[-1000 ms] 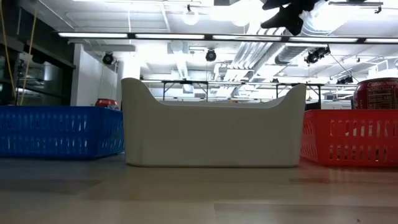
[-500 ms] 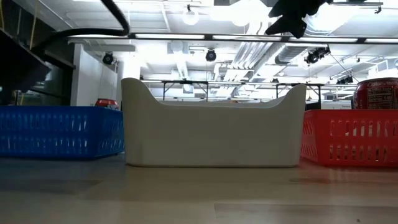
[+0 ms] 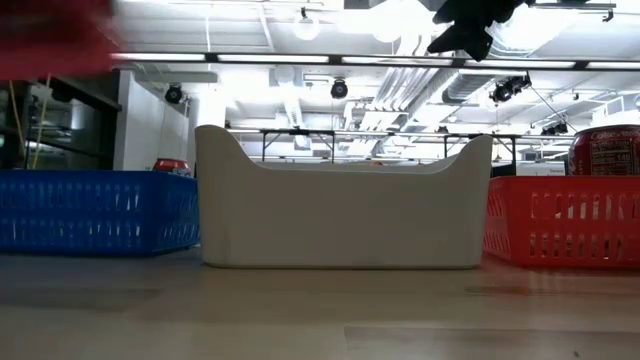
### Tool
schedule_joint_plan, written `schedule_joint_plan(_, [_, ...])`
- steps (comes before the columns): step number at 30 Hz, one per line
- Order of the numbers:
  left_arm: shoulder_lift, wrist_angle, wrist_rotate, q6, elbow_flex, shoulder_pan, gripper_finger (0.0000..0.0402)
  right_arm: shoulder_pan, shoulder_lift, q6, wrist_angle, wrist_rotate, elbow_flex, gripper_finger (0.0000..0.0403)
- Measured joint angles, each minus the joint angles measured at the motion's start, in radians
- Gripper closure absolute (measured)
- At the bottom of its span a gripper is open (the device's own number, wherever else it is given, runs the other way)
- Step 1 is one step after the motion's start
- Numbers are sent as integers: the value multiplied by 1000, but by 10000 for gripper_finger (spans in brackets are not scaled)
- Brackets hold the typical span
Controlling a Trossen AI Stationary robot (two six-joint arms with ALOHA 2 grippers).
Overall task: Sort candy
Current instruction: Put the pink candy into the white bin, then put the red candy into the white bin
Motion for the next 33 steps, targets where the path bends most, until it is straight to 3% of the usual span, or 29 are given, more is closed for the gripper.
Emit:
schedule_joint_plan(4, [-68, 151, -102, 146, 2, 140, 401, 0, -12, -7, 13, -4, 0, 181])
schedule_joint_plan(9, [12, 375, -59, 412, 1, 304, 401, 0, -23, -7, 29, -4, 0, 181])
schedule_joint_plan(14, [147, 492, -2, 570, 1, 345, 401, 0, -28, -7, 16, -7, 0, 181])
schedule_joint_plan(20, [277, 555, -18, 537, -1, 331, 398, 0, -34, -6, -9, -10, 0, 181])
schedule_joint_plan(24, [300, 565, 10, 465, -2, 338, 372, 0, -35, -4, -8, -30, 0, 181])
schedule_joint_plan(29, [213, 444, -10, 435, 71, 353, 307, 0, -36, 46, -3, -167, 0, 181])
schedule_joint_plan(33, [65, 303, -199, 453, 113, 353, 250, 27, -36, 192, -21, -341, 0, 181])
